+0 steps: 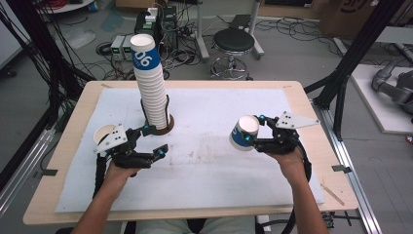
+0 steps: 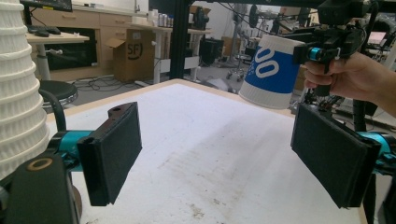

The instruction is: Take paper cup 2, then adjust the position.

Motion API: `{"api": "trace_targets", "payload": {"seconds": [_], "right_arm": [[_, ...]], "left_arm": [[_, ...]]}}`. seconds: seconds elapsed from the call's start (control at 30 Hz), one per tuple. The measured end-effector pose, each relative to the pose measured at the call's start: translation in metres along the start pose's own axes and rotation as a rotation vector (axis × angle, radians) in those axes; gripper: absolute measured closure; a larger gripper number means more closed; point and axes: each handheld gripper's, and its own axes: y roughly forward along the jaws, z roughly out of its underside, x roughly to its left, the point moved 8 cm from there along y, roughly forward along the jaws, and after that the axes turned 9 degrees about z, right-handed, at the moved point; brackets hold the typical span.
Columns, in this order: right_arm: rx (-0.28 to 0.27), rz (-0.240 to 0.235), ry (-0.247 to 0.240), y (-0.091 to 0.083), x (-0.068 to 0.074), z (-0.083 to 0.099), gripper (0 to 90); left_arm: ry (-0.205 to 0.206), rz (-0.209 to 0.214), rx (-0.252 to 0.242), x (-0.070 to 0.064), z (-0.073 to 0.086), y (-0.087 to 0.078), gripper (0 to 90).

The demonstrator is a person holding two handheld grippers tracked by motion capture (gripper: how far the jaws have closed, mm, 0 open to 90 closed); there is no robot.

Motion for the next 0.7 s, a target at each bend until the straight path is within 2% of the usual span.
{"api": "trace_targets", "payload": {"seconds": [0.1, 0.2, 0.53, 0.7], "right_arm": [[0.005, -0.002, 0.002, 0.000, 0.002, 0.001, 31.7], [0.009, -0.010, -0.005, 0.000, 0.005, 0.002, 31.7], [0.002, -0.028, -0.010, 0.000, 0.014, -0.003, 31.8], [0.007, -0.055, -0.012, 0.004, 0.020, -0.003, 31.7]], "left_arm": [[0.003, 0.004, -0.004, -0.002, 0.000, 0.000, 16.2], [0.015, 0.012, 0.014, -0.004, 0.001, -0.001, 16.2], [0.003, 0.042, 0.014, -0.007, 0.005, 0.000, 16.2], [-0.004, 0.082, 0.041, -0.012, 0.010, 0.005, 16.2]]}}
